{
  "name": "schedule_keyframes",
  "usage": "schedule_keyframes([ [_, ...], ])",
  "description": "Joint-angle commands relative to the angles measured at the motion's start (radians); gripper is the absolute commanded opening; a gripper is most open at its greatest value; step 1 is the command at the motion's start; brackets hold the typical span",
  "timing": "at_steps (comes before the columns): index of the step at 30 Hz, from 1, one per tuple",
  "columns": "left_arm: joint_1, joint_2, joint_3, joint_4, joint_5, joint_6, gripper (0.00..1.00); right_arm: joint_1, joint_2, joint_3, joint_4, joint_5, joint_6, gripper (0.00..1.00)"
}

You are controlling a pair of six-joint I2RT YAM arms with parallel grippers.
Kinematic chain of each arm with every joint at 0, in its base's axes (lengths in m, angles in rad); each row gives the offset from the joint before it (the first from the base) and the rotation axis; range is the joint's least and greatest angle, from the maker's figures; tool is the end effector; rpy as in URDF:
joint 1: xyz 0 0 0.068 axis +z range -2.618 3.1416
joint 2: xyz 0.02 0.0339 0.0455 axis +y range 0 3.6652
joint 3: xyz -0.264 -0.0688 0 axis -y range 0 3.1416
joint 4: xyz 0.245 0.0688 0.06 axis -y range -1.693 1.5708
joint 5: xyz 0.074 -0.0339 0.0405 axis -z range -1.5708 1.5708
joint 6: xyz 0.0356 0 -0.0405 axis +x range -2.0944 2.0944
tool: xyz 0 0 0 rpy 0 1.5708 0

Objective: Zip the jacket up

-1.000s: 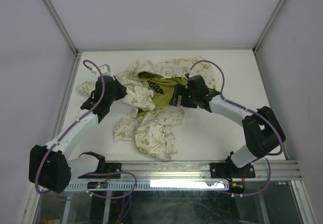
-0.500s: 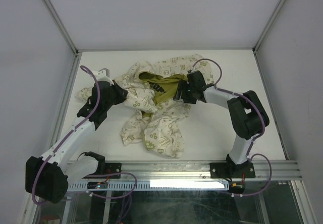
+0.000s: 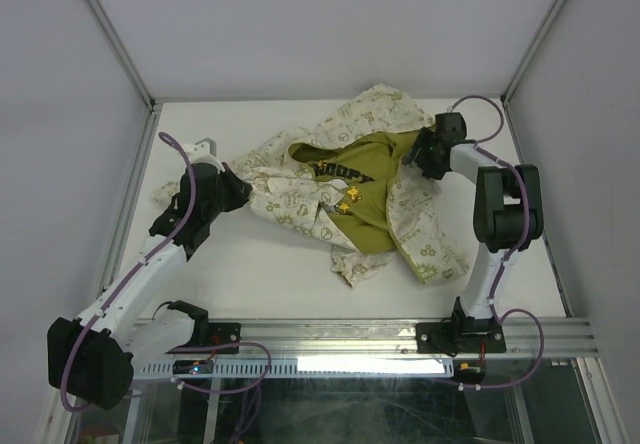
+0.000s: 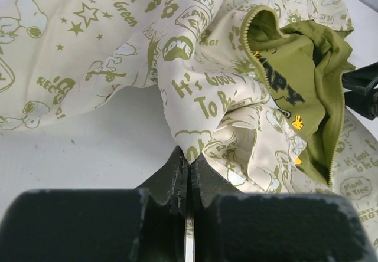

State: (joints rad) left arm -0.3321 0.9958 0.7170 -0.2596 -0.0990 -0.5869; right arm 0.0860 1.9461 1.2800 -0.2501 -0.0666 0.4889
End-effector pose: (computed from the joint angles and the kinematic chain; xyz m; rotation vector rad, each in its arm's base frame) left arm 0.2114 -0.0692 0.2692 -0.3312 2.1123 -0.4430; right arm 0.4114 0.0378 0.1680 0.4750 2.4681 0.3222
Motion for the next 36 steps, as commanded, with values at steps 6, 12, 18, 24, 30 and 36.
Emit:
schedule_keyframes([
  [6, 0.008, 0.013, 0.049, 0.025, 0.127, 0.007, 0.00, 0.002, -0.189, -0.085, -0.058, 0.017, -0.116, 0.73],
  [12, 0.008, -0.056, -0.026, -0.013, 0.144, -0.005, 0.15, 0.057, -0.427, -0.271, -0.047, -0.070, -0.128, 0.79],
  [18, 0.006, -0.096, -0.033, -0.063, 0.174, 0.007, 0.49, 0.155, -0.618, -0.384, -0.077, -0.094, -0.141, 0.81],
  [24, -0.168, -0.009, 0.085, -0.093, 0.059, 0.054, 0.57, 0.278, -0.714, -0.483, -0.046, -0.050, -0.114, 0.82],
  [30, -0.456, 0.238, 0.243, -0.094, -0.123, 0.127, 0.64, 0.323, -0.750, -0.542, -0.026, -0.028, -0.097, 0.83],
  [36, -0.597, 0.417, 0.314, -0.015, -0.243, 0.259, 0.68, 0.326, -0.860, -0.601, 0.011, -0.032, -0.078, 0.85],
])
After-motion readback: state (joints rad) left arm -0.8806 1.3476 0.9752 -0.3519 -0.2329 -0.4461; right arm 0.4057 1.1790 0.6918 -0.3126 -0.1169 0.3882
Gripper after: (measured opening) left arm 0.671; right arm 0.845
